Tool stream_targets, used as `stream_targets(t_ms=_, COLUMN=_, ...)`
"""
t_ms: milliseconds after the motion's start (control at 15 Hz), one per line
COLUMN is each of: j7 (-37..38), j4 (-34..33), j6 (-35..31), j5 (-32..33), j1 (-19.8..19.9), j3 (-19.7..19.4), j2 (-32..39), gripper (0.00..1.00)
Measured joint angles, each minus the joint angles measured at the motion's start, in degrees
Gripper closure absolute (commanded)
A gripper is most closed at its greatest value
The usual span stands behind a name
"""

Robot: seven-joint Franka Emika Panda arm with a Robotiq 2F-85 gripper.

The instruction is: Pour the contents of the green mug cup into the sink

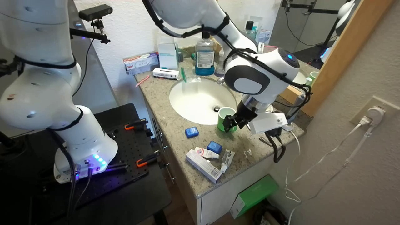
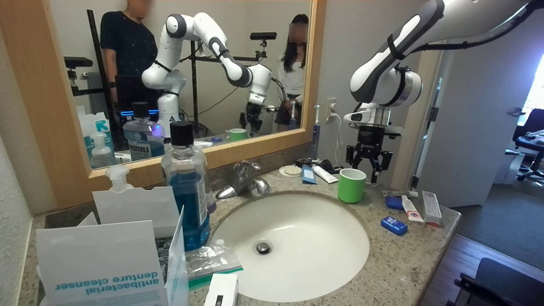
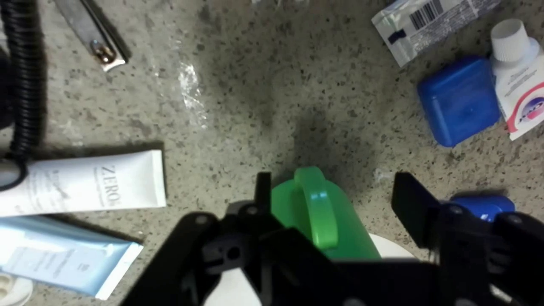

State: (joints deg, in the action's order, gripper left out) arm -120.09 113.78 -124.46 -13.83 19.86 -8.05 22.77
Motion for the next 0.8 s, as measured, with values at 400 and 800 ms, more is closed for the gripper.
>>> stream_targets(t_ms=400, j7=-0.01, j4=-1.61, j6=0.02, j5=0.01, j1=0.00, j3=0.90, j2=2.33, gripper=0.49)
stream_targets(t_ms=800, j7=-0.01, j4=-3.35, j6=0.02, j5=0.07, j1=0.15, j3=1.18, j2=4.25, gripper=0.94)
